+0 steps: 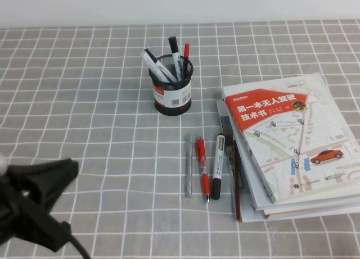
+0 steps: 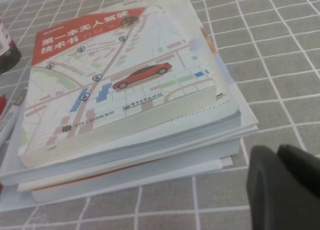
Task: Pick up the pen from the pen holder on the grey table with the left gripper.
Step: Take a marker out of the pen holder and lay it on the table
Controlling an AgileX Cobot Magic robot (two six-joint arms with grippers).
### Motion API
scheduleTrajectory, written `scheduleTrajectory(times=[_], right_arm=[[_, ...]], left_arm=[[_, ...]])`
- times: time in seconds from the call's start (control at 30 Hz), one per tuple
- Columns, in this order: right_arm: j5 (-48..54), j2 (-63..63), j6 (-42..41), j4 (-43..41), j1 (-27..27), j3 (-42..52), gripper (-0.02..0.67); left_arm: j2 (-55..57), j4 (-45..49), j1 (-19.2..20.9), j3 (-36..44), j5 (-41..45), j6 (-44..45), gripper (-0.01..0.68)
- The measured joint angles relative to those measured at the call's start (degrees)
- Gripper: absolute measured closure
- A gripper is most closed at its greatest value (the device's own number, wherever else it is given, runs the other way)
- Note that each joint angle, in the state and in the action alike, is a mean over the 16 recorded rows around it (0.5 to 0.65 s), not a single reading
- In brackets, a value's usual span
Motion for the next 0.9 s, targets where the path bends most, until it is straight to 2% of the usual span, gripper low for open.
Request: scheduleTrajectory(times=[0.43,0.7,0.9], right_arm=[[0.0,0.0,0.0,0.0,0.0,0.0,0.65],[0.0,0.0,0.0,0.0,0.0,0.0,0.65],[0.0,0.0,0.0,0.0,0.0,0.0,0.65]], left_arm=[[-6.56,3.67,0.0,5.76,-6.36,-4.49,0.673],[-16.45,3.88,0.36,15.87,-13.42,-10.18,0.673],[-26.13,6.27,3.4,24.2,-17.71,-15.48,0.673]])
